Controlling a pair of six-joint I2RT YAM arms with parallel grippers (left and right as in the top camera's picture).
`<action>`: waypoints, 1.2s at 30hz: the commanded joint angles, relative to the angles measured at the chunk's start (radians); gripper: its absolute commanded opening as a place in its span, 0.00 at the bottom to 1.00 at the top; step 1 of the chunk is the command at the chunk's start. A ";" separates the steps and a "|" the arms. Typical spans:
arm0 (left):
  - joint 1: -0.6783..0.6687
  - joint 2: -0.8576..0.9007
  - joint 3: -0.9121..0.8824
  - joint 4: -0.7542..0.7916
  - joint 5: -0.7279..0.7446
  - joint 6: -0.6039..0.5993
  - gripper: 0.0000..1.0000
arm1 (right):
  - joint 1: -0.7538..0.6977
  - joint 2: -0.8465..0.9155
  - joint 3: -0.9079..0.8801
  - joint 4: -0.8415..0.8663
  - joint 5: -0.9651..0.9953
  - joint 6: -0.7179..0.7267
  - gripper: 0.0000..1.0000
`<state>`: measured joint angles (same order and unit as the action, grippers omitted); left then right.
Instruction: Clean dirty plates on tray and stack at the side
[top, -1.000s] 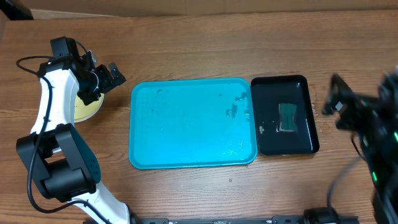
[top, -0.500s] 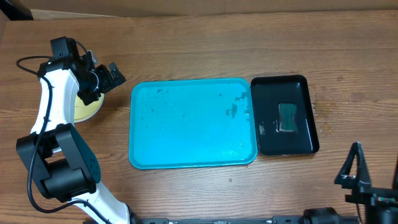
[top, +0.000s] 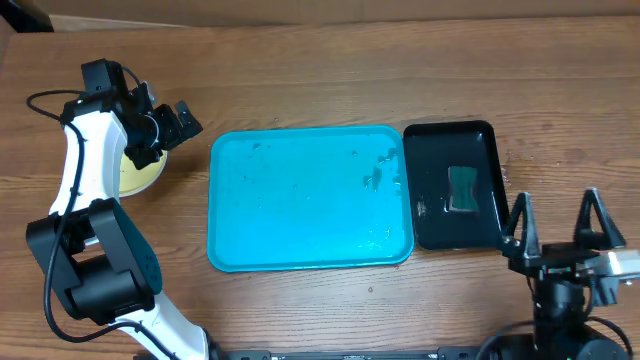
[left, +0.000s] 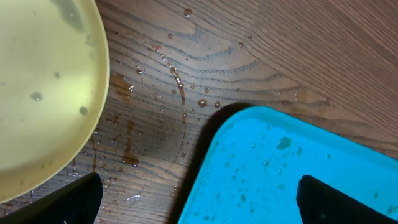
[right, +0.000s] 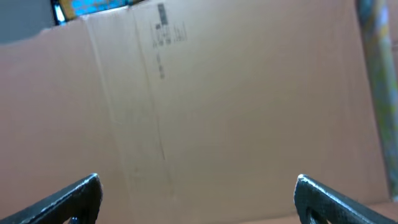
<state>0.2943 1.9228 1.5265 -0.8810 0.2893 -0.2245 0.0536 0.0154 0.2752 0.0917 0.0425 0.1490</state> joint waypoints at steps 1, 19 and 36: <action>-0.003 -0.013 -0.011 0.003 0.014 0.026 1.00 | -0.027 -0.012 -0.088 0.092 -0.074 0.013 1.00; -0.003 -0.013 -0.011 0.003 0.014 0.026 1.00 | -0.031 -0.013 -0.268 0.140 -0.090 0.022 1.00; -0.003 -0.013 -0.011 0.003 0.014 0.026 1.00 | -0.025 -0.013 -0.268 -0.166 -0.152 -0.276 1.00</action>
<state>0.2939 1.9228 1.5265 -0.8810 0.2893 -0.2245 0.0269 0.0128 0.0185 -0.0803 -0.0898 -0.0479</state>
